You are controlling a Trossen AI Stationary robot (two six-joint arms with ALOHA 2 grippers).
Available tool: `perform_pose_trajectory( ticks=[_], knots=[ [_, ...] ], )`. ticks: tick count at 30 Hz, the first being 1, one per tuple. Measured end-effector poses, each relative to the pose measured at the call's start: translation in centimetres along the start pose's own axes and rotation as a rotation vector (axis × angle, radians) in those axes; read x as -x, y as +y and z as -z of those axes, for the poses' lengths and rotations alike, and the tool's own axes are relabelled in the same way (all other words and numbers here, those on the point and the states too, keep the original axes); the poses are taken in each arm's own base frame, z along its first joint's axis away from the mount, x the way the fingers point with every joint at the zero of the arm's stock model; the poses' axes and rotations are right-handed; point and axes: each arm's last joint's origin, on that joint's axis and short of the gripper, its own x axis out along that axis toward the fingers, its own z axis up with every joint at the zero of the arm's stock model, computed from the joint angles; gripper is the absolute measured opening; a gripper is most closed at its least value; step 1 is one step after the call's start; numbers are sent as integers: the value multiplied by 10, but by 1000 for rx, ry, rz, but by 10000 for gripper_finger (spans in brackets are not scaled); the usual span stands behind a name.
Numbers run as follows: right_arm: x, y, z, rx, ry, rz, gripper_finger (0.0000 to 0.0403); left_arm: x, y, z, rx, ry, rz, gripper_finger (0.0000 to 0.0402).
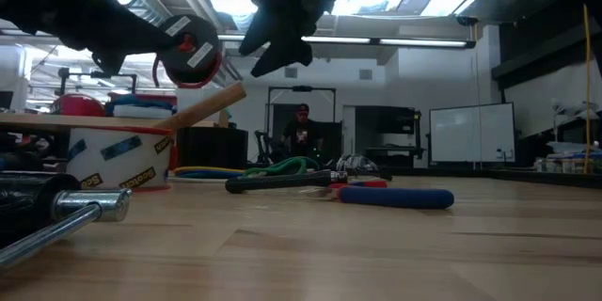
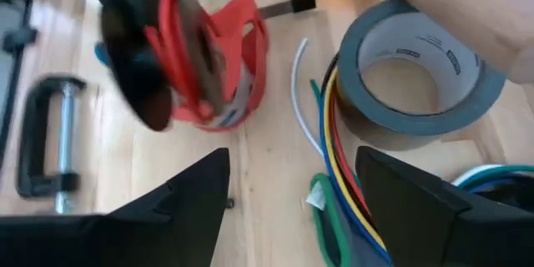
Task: Coil cords
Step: Uncoil the red wire from the black spool
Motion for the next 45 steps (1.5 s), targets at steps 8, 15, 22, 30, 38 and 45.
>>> perform_pose_trajectory(
  ticks=[8, 15, 22, 30, 38, 45],
  knots=[
    [-4, -2, 12, 85, 119, -7, 266, 2, -7, -18, 41, -137, 111, 0],
    [-7, 3, 15, 199, 139, -122, 266, 6, -10, -34, 79, -266, 193, 0],
    [-10, 16, -1, 355, -46, -201, 266, 12, -12, -48, 136, -384, 300, 0],
    [-6, 19, -25, 440, -299, -194, 266, 18, -14, -59, 100, -504, 391, 0],
    [3, 29, -39, 519, -478, -391, 266, 22, -14, -65, 3, -598, 428, 0],
    [9, 35, -48, 515, -587, -426, 266, 22, -14, -65, -18, -602, 423, 0]
  ],
)
